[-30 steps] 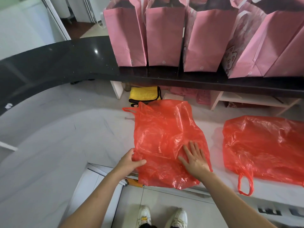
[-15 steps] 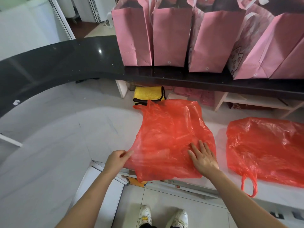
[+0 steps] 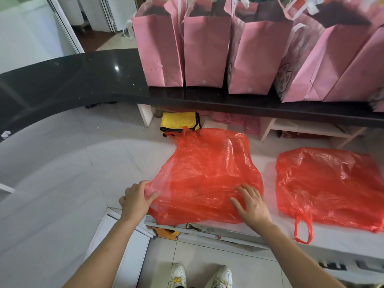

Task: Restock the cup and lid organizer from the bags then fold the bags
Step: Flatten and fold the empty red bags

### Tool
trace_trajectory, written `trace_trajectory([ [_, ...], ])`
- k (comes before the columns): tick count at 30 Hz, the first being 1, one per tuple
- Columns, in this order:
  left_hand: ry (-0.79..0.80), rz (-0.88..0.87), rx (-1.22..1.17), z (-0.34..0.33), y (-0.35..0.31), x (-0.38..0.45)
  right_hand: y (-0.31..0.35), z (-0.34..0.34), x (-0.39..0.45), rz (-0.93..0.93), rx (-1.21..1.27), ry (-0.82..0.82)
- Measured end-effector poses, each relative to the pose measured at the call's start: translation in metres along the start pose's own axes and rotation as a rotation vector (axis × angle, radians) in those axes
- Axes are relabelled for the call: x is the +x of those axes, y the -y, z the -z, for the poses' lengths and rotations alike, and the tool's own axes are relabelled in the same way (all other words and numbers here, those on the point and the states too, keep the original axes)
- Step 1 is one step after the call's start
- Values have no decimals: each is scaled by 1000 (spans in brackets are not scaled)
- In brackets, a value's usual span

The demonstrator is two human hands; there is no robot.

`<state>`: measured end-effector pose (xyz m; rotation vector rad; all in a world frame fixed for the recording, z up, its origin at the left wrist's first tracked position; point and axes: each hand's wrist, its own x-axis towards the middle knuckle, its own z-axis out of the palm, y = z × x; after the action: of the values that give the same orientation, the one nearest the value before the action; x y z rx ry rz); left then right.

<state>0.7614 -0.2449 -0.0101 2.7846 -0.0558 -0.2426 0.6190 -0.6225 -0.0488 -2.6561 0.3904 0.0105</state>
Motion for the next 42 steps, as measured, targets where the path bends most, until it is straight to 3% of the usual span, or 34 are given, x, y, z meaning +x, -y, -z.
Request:
trace_trajectory([
  [3,-64,-14,-107,-4,-1,-3,-11,1,-17,180,74,-209],
  [6,-184,46,-268,-13,11,-5,-19,-2,-28,176,126,-321],
  [11,-161,213,-475,-24,16,-17,-28,-13,-37,74,0,-194],
  [14,-154,218,-537,-28,9,-30,-30,-21,-38,-17,-11,-103],
  [21,-41,408,-1012,-40,5,-49,-29,-26,-35,-111,78,-175],
  [24,0,393,-1141,-41,-2,-60,-25,-26,-33,-155,122,-188],
  [28,94,356,-1137,-41,-13,-75,-19,-23,-27,-254,264,-195],
  [32,238,289,-989,-47,-14,-76,-7,-18,-23,-308,491,-136],
  [39,97,265,-887,-34,-9,-57,2,-4,-31,-338,622,-130],
  [42,-52,288,-855,-25,-3,-47,-1,4,-36,-384,630,-169],
])
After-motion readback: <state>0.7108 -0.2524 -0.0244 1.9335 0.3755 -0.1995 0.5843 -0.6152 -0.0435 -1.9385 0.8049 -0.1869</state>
